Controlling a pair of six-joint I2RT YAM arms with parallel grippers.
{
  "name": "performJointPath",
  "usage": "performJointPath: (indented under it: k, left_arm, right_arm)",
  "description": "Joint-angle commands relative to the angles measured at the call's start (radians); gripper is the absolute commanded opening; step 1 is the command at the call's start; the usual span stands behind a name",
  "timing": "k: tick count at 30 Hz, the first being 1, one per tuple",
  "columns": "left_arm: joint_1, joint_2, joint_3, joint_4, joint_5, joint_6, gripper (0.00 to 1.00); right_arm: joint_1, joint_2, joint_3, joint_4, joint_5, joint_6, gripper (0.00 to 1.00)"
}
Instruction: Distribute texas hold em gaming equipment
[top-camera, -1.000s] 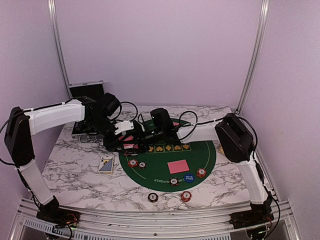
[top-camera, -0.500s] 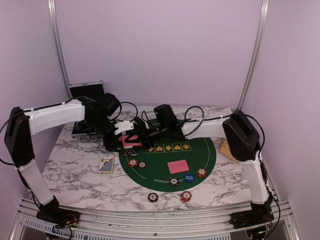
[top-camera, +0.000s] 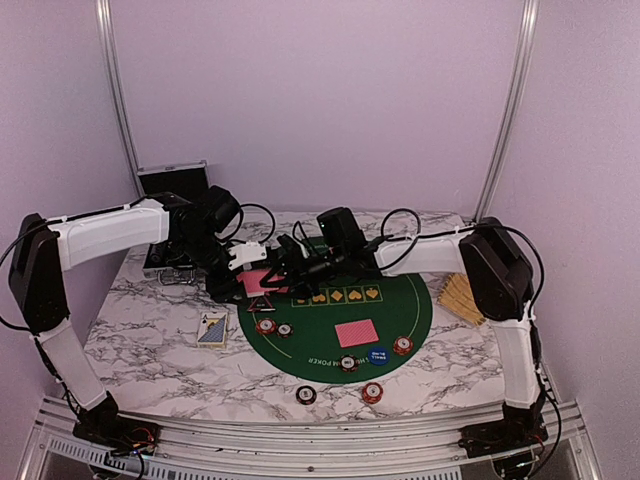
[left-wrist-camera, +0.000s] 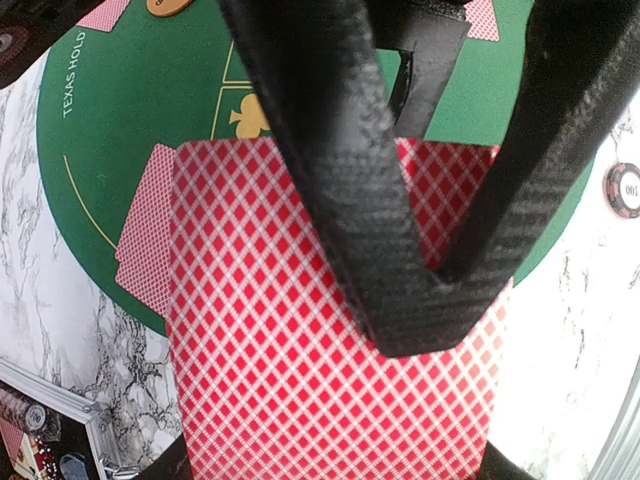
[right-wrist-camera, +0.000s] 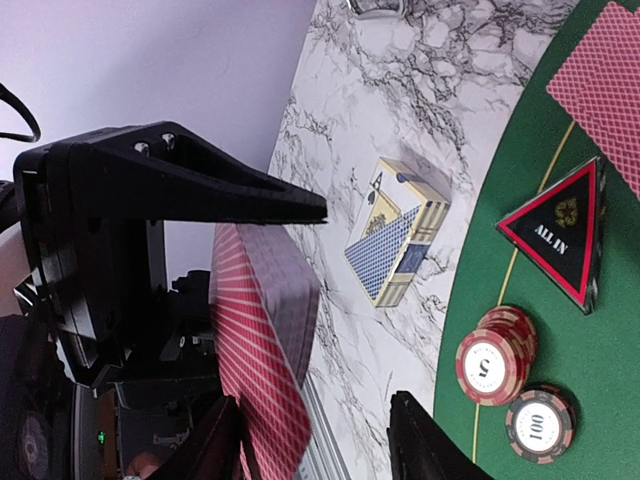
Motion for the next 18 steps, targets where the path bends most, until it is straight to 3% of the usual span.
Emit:
performJointPath:
  k: [1, 18]
  left_arm:
    - [0.001, -0.030, -0.004, -0.002, 0.003, 0.008, 0.00]
    - [0.001, -0.023, -0.012, -0.001, -0.006, 0.011, 0.00]
  right_arm:
    - [-0.013, -0.056, -0.009, -0.011, 0.012, -0.010, 0.48]
    - [-0.021, -0.071, 0.004, -0.027, 0.015, -0.004, 0.22]
